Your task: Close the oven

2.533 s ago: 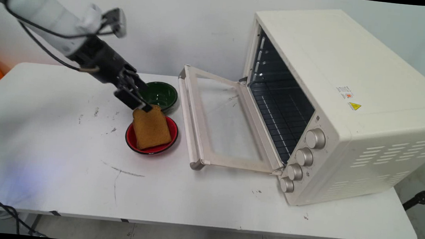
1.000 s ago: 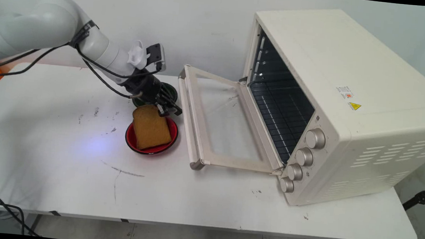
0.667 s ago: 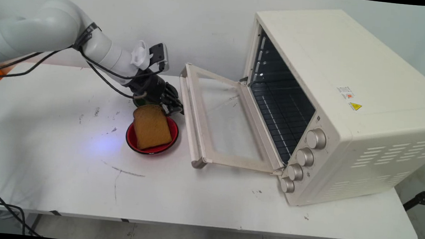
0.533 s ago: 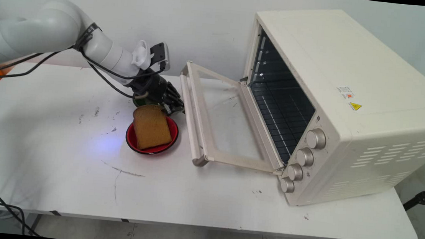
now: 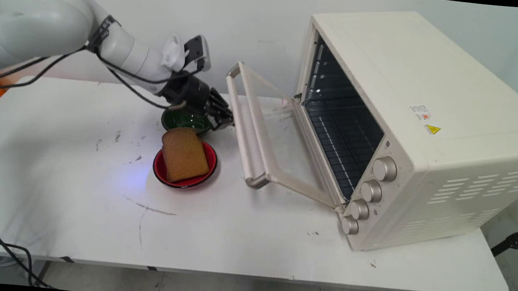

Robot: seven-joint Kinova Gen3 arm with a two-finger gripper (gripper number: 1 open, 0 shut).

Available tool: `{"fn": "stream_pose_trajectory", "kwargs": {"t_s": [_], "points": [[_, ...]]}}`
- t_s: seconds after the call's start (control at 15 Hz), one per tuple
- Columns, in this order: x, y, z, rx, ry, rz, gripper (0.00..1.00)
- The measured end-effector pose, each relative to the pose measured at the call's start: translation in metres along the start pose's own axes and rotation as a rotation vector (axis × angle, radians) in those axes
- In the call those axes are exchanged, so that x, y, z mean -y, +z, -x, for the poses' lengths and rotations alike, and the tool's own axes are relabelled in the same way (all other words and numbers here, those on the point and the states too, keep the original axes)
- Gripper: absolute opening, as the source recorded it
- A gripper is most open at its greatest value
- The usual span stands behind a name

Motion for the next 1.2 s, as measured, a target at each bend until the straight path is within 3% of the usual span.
{"fn": "stream_pose_trajectory", "kwargs": {"t_s": [0.53,1.07,1.13,1.2], "points": [[-0.005,-0.038,-0.051,-0.066,-0.026,0.005,0.00],[-0.008,-0.085,-0.075,-0.103,-0.039,0.008,0.00],[-0.009,-0.090,-0.076,-0.107,-0.040,0.009,1.00],[-0.011,-0.099,-0.079,-0.114,-0.041,0.011,1.00]]}}
